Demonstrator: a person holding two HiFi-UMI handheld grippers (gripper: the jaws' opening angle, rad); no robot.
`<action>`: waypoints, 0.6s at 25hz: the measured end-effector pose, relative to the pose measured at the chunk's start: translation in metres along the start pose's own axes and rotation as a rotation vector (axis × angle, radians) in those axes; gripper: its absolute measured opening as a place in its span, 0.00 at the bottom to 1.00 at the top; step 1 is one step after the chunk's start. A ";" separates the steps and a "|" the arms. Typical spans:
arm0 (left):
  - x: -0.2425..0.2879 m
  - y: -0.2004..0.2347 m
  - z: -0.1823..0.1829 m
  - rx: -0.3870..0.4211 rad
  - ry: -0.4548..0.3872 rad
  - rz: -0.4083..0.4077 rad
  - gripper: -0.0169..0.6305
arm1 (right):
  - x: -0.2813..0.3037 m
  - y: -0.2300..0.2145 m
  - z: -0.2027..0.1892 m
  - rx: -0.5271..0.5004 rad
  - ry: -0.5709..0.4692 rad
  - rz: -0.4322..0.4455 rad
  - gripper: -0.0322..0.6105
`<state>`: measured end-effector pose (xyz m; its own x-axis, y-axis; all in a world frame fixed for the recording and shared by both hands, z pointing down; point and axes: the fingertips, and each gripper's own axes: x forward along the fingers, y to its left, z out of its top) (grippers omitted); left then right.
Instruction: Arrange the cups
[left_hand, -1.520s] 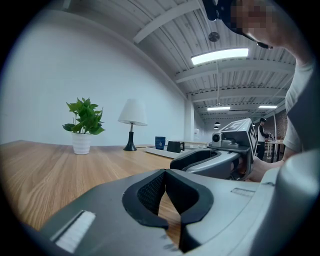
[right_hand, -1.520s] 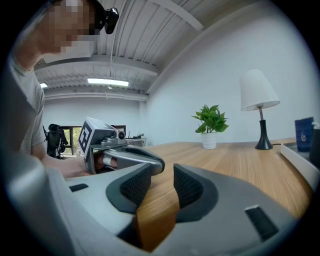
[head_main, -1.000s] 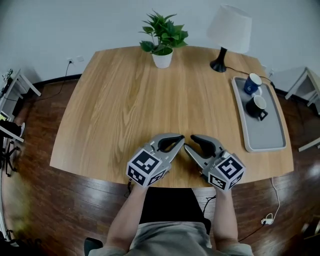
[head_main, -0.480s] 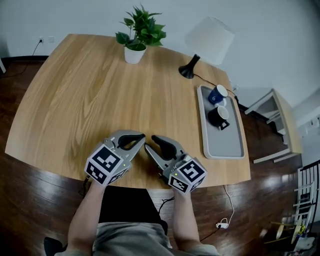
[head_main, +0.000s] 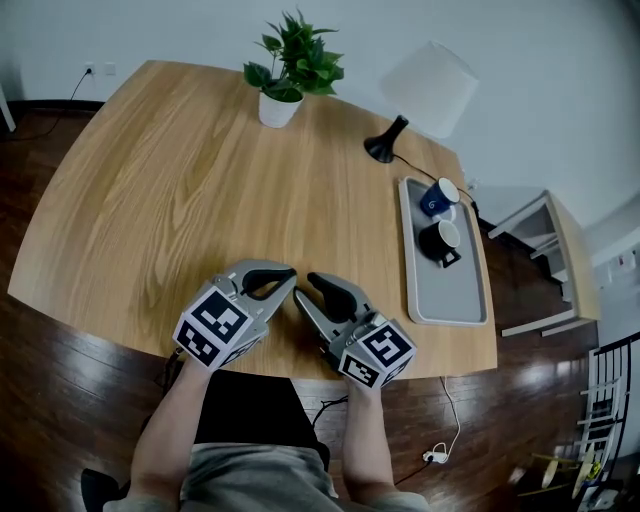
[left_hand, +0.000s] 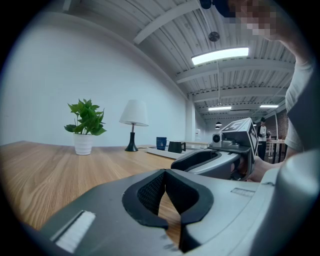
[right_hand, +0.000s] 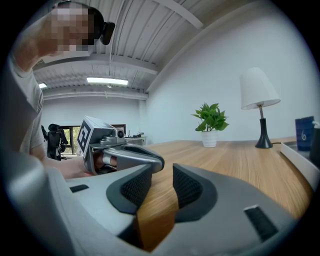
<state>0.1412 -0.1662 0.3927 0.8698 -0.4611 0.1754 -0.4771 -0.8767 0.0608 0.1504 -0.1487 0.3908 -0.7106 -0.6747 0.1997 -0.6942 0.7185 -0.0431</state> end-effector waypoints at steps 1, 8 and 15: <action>0.000 0.000 -0.001 0.002 0.002 0.000 0.04 | 0.000 0.000 0.000 0.000 0.000 0.000 0.25; 0.000 0.000 -0.001 0.002 0.002 -0.003 0.04 | 0.000 0.000 0.000 -0.001 -0.001 0.000 0.25; 0.001 0.000 -0.001 0.002 0.002 0.000 0.04 | -0.001 0.000 0.000 -0.001 -0.003 0.000 0.25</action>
<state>0.1416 -0.1660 0.3939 0.8695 -0.4610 0.1771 -0.4770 -0.8769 0.0591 0.1512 -0.1481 0.3903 -0.7112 -0.6748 0.1970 -0.6937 0.7190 -0.0419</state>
